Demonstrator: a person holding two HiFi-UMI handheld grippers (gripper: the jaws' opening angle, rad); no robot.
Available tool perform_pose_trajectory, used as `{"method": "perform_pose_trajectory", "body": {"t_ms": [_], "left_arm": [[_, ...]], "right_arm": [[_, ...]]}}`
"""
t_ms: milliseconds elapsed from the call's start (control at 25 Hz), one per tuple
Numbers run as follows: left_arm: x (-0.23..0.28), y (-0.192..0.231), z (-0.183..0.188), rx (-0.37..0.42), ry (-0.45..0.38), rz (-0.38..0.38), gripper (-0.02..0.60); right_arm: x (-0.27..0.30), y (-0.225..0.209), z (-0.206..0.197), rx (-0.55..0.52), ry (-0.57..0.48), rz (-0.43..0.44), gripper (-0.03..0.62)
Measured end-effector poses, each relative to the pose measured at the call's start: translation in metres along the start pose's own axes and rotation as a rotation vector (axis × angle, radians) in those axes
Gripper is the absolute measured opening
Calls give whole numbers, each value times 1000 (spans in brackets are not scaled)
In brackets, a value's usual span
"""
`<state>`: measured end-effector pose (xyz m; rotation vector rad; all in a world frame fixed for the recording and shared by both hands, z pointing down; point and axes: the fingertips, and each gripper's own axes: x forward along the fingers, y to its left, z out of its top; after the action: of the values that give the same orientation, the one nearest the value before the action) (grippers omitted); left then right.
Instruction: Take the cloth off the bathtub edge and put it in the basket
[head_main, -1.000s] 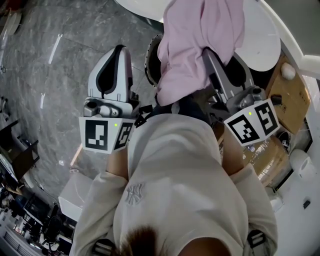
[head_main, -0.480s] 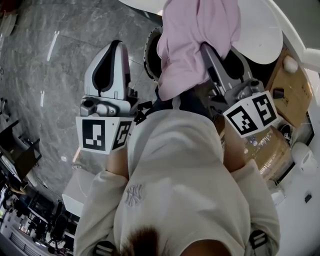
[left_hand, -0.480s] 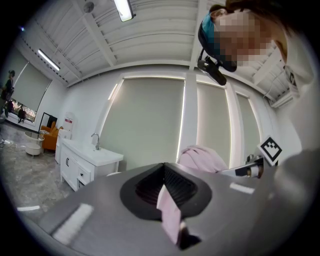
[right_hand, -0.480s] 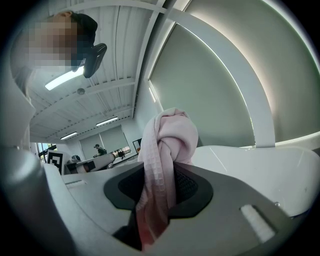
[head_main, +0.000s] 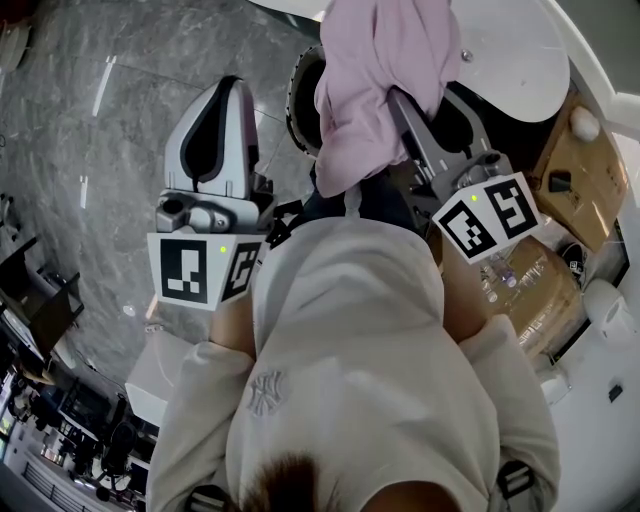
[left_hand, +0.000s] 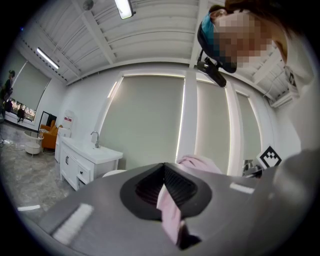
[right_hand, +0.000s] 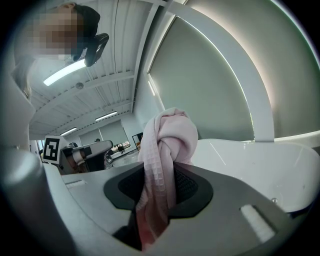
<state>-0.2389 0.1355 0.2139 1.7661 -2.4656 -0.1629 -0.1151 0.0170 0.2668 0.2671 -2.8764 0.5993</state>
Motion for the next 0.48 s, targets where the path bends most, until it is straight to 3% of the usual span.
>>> {"method": "perform_pose_trajectory", "body": {"t_ms": [480], "left_arm": [[-5, 2, -8, 9, 17, 13, 49]], "right_arm": [[8, -11, -49, -9, 69, 11, 116]]}}
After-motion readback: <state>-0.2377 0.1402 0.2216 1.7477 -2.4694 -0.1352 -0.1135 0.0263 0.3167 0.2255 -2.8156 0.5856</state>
